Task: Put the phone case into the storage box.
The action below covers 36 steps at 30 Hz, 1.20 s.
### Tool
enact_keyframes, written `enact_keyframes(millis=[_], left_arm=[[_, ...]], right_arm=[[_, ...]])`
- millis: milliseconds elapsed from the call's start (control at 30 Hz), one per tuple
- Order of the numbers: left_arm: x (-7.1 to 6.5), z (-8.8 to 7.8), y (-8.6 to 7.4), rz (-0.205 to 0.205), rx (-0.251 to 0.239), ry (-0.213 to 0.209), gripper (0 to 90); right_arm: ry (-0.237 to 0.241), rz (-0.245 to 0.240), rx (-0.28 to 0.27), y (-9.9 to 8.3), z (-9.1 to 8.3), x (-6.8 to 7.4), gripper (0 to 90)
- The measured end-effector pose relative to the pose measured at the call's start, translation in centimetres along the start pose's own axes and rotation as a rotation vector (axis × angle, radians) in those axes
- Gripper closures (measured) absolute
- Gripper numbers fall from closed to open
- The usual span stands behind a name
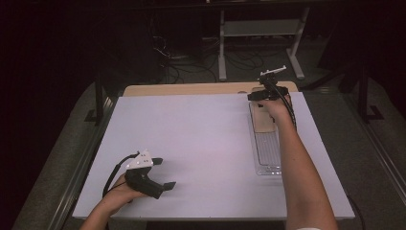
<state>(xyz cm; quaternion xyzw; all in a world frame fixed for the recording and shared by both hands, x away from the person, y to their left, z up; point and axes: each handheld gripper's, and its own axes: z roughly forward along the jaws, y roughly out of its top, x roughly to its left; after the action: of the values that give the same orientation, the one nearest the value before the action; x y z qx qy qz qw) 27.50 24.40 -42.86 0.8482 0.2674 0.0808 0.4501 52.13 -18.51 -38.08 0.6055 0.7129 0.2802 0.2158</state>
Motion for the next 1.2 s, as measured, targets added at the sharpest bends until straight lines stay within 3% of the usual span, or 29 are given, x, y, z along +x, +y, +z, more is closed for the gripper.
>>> enact_keyframes(millis=[233, 467, 500, 800, 1000, 1200], left_arm=[[0.0, 0.1, 0.1, -0.014, 0.002, -0.005, 0.0], [0.4, 0.0, 0.4, 0.009, 0.015, 0.004, 0.0], [0.3, -0.1, 0.4, -0.009, 0.006, 0.004, 0.0], [1.0, -0.6, 0.7, 0.004, 0.028, -0.012, 0.0], [1.3, -1.0, 1.4, 0.019, 0.028, -0.022, 0.0], [1.4, -1.0, 2.3, 0.019, 0.032, -0.037, 0.0]], right_arm=[[0.015, 0.010, -0.032, 0.3, -1.5, -0.1, 3.1], [0.037, -0.036, -0.077, 0.0, -3.9, -0.2, 2.3], [0.043, -0.033, -0.081, -0.2, -4.3, -0.2, 2.4], [0.136, -0.099, -0.123, -3.1, -6.9, 0.7, 2.4], [0.238, -0.140, -0.149, -5.7, -8.8, 1.8, 2.4], [0.287, -0.189, -0.183, -7.3, -10.4, 2.6, 2.4]])
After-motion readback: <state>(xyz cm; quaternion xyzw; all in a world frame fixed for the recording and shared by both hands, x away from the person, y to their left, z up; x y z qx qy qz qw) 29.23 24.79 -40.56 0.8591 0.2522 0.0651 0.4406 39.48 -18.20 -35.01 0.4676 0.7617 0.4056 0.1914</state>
